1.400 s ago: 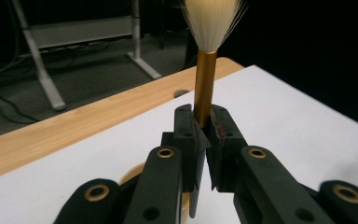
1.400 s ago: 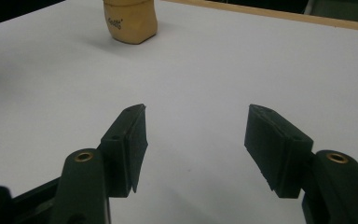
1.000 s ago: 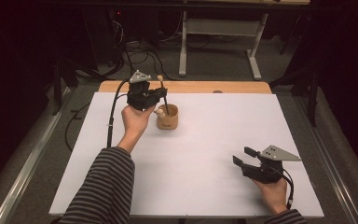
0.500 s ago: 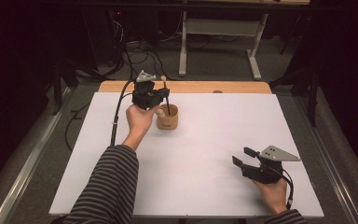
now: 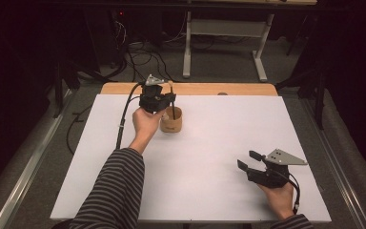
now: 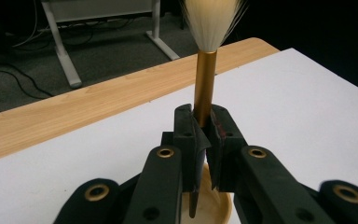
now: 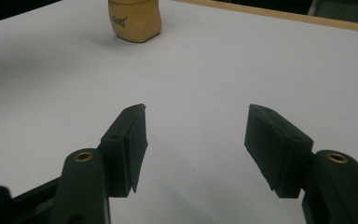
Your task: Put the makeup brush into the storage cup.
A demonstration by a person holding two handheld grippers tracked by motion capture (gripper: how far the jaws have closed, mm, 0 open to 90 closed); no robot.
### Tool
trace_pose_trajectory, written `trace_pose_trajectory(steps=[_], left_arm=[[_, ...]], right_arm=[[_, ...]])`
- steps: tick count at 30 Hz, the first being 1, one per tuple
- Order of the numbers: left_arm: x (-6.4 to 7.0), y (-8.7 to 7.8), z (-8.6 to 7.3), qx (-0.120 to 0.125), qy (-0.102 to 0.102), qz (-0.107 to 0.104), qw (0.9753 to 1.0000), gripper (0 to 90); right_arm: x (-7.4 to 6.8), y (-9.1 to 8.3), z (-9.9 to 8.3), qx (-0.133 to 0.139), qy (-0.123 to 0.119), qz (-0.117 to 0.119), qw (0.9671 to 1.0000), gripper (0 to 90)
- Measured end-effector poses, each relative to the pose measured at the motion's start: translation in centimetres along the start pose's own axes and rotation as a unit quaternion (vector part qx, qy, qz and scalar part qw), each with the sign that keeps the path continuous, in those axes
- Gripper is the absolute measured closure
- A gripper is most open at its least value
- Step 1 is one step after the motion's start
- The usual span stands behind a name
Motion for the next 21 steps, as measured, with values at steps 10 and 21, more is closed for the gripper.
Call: trace_pose_trajectory(steps=[10,21], left_arm=[[-0.1,0.7,-0.6,-0.013,0.008,0.009,0.9998,83.1],[-0.1,1.7,-1.1,-0.033,0.008,0.01,0.9994,74.9]], right_arm=[[0.0,0.1,-0.1,-0.005,-0.001,0.003,1.0,40.6],[-0.1,0.4,-0.2,-0.01,-0.003,0.007,0.9999,41.1]])
Point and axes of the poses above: each handheld gripper's, and its own axes: y roughly forward along the jaws, z roughly out of its top, x roughly to its right, the point moved 9 cm from there along y, roughly forward along the jaws, and after that the axes turned 14 degrees about z, right-handed, at the moved point
